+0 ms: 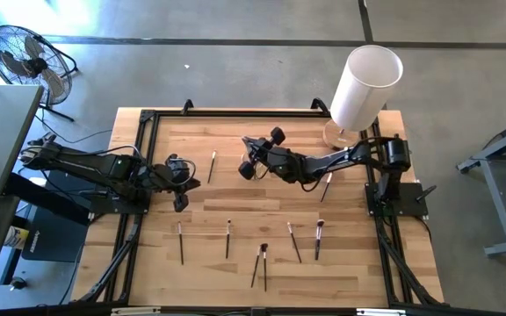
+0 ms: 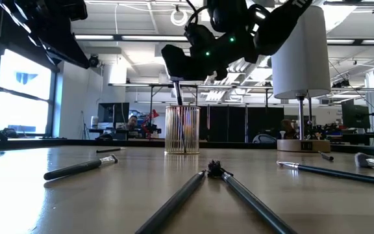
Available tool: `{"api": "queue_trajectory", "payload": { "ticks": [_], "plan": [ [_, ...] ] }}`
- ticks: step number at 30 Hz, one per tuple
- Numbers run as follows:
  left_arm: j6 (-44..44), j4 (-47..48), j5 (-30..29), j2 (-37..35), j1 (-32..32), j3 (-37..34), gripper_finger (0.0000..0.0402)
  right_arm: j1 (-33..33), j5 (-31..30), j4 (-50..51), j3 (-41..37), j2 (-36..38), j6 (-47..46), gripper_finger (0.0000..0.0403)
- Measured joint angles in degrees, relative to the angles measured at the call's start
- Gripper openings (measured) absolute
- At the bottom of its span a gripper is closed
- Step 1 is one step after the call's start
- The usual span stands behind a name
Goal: Put items in baskets/containers
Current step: Put the black powder brush into the gold container, then put the black eyeshadow brush into the gold container
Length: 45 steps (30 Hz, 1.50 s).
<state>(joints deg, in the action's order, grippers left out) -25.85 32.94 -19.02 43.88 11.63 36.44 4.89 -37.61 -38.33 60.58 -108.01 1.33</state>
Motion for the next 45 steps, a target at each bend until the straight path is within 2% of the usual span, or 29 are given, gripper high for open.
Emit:
{"api": "queue_trajectory", "payload": {
  "ticks": [7,12,15,18,21,23,26,29,33,39,45],
  "plan": [
    [-1.1,-1.6,-1.5,2.2,0.0,0.0,0.0121,-0.5,-0.3,4.5,0.0,2.8,0.9,0.0106],
    [-3.9,-4.8,-1.5,4.0,0.0,0.4,0.0132,-0.5,-1.0,13.6,0.0,8.7,1.0,0.0141],
    [-9.5,-3.7,-2.4,6.6,0.0,2.8,0.0133,-0.8,-1.7,22.6,0.0,14.4,-1.0,0.0149],
    [-16.9,0.3,-3.6,10.3,0.0,6.6,0.0133,-1.2,-0.8,37.3,0.1,20.8,-9.2,0.0141],
    [-27.6,7.3,-2.7,15.3,0.0,11.9,0.0133,-1.8,2.0,56.7,0.1,26.6,-24.6,0.0126],
    [-36.2,14.0,0.0,19.0,0.0,15.6,0.0133,-2.7,4.6,68.5,-0.3,29.4,-32.6,0.0116],
    [-49.0,23.5,5.2,23.9,0.0,19.8,0.0133,-6.1,6.6,76.9,-4.2,33.6,-40.4,0.0101],
    [-58.3,28.3,11.9,27.6,0.8,20.7,0.0133,-10.2,6.9,76.1,-9.5,38.3,-43.6,0.0088],
    [-69.3,29.0,15.5,30.4,3.8,18.6,0.0133,-14.4,6.9,71.1,-16.9,43.4,-46.3,0.0076],
    [-81.3,25.3,18.2,31.5,9.1,12.5,0.0133,-17.2,12.4,60.9,-26.1,49.0,-46.4,0.0067],
    [-87.2,19.4,18.8,31.4,12.1,5.5,0.0133,-17.4,16.9,59.2,-28.7,51.0,-46.4,0.0058]
  ]
}}
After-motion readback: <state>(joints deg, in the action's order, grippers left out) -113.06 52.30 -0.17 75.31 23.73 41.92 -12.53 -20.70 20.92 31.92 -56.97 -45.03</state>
